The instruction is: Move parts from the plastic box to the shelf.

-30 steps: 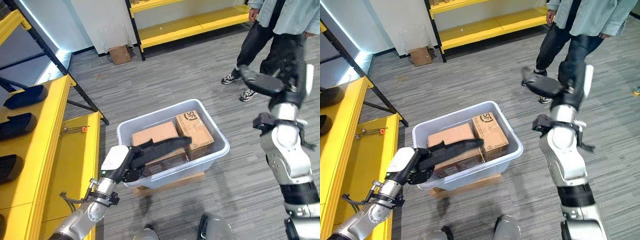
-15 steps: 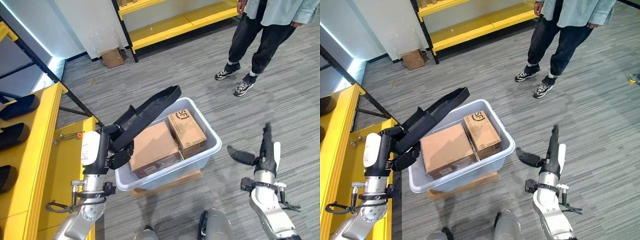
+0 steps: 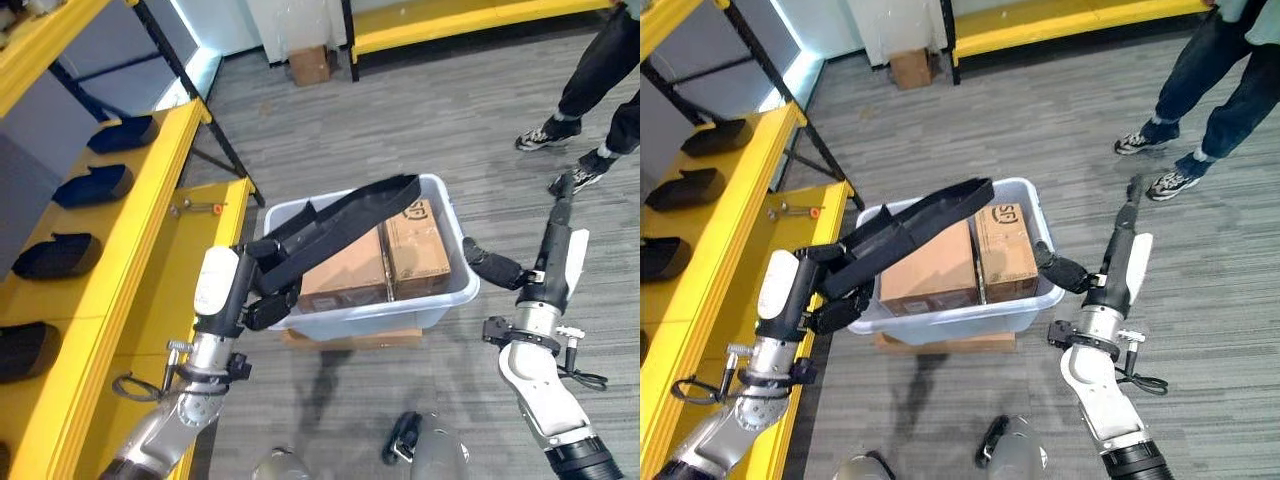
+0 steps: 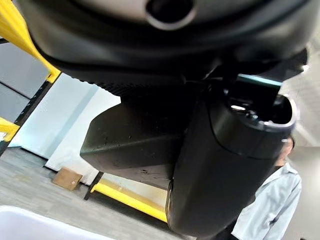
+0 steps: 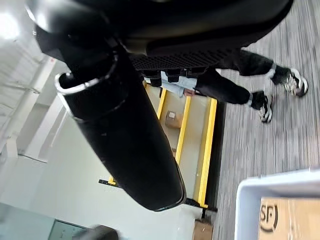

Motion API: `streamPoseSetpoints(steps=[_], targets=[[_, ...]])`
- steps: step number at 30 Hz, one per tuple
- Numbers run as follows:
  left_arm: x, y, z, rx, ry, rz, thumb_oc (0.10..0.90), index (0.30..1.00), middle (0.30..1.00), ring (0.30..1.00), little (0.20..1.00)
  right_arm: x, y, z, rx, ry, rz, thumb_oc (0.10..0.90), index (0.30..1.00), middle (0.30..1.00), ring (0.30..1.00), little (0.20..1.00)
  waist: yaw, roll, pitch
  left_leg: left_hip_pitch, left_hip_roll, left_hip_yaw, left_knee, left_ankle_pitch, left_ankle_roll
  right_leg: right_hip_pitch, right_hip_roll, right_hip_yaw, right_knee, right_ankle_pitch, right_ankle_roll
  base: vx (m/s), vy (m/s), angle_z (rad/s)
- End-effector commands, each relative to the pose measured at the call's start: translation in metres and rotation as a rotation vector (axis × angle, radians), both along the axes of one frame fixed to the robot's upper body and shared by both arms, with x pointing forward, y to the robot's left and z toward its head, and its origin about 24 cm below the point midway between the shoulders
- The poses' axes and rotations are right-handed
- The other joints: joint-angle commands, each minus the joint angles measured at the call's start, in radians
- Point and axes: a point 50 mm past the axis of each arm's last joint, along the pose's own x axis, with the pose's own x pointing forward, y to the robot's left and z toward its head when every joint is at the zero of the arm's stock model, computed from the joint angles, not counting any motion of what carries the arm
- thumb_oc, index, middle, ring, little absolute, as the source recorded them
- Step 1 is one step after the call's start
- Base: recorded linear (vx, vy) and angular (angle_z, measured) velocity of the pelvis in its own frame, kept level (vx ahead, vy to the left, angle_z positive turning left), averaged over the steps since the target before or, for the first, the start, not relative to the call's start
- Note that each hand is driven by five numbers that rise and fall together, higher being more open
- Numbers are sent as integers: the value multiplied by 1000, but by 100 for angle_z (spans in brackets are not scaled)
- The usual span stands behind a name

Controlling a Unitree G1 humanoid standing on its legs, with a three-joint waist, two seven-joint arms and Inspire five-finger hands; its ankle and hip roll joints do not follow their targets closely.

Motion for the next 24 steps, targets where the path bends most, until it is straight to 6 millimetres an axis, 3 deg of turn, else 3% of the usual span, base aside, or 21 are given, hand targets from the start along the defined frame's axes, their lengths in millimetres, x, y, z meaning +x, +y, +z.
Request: streamPoseSetpoints(steps=[1, 4, 7, 8, 10, 16, 18, 19, 20, 21, 24], targets=[[-7, -9, 75, -88, -376, -137, 400, 300, 300, 300, 300, -11, 17, 42, -7, -264, 78, 900, 1000, 1000, 1000, 1000, -43, -2, -135, 15, -59, 10, -14, -172, 43, 136, 23, 33, -145, 28, 169, -134, 290, 29], [-8, -16, 77, -73, -385, -166, 400, 300, 300, 300, 300, -12, 17, 38, -10, -245, 75, 900, 1000, 1000, 1000, 1000, -51, 6, -150, 40, -81, 38, -109, -185, 60, 129, 8, 17, -148, 52, 189, -90, 306, 31], [-9, -22, 81, -60, -384, -193, 400, 300, 300, 300, 300, -12, 20, 35, -47, -217, 101, 900, 1000, 1000, 1000, 1000, -51, 7, -160, 49, -127, 40, -205, -233, 96, 120, -19, 17, -154, 91, 220, -102, 307, 50], [-11, -22, 83, -61, -383, -212, 400, 300, 300, 300, 300, -14, 28, 38, -161, -257, 128, 900, 1000, 1000, 1000, 1000, -43, 9, -163, 39, -161, 25, -252, -259, 115, 118, -33, 25, -163, 115, 243, -134, 382, 38], [-12, -23, 80, -53, -366, -224, 400, 300, 300, 300, 300, -17, 36, 41, -232, -271, 162, 900, 1000, 1000, 1000, 1000, -32, 9, -163, 30, -180, 15, -276, -263, 122, 121, -42, 29, -176, 132, 258, -119, 330, 31], [-23, -29, 74, 4, -363, -265, 400, 300, 300, 300, 300, -12, 49, 28, -119, -86, 403, 900, 1000, 1000, 1000, 1000, 10, 3, -144, 18, -245, -13, -343, -255, 151, 125, -91, 5, -246, 245, 313, -168, 228, 29], [-24, -28, 74, 10, -366, -266, 400, 300, 300, 300, 300, -13, 53, 26, -105, -81, 432, 900, 1000, 1000, 1000, 1000, 11, 1, -141, 10, -259, -34, -348, -252, 157, 126, -65, 33, -249, 230, 313, -188, 89, 32], [-24, -28, 75, 19, -374, -285, 400, 300, 300, 300, 300, -16, 55, 25, -107, -88, 429, 900, 1000, 1000, 1000, 1000, 2, -5, -141, -12, -274, -85, -340, -254, 167, 118, -6, 119, -231, 182, 304, -161, 25, 82], [-23, -28, 75, 22, -376, -285, 400, 300, 300, 300, 300, -17, 56, 25, -108, -93, 433, 900, 1000, 1000, 1000, 1000, -1, -7, -142, -20, -276, -97, -335, -257, 168, 114, 4, 136, -220, 165, 300, -160, 8, 136], [-23, -27, 76, 39, -385, -281, 400, 300, 300, 300, 300, -20, 57, 25, -115, -103, 447, 900, 1000, 1000, 1000, 1000, 0, -12, -146, -35, -279, -127, -339, -246, 167, 127, 60, 176, -208, 115, 287, -99, -15, 130], [-25, -20, 74, 80, -398, -241, 400, 300, 300, 300, 300, -22, 53, 26, -102, -107, 484, 900, 1000, 1000, 1000, 1000, 10, -34, -154, -42, -289, -170, -369, -224, 156, 160, 143, 201, -205, 70, 271, -124, -78, 69]])
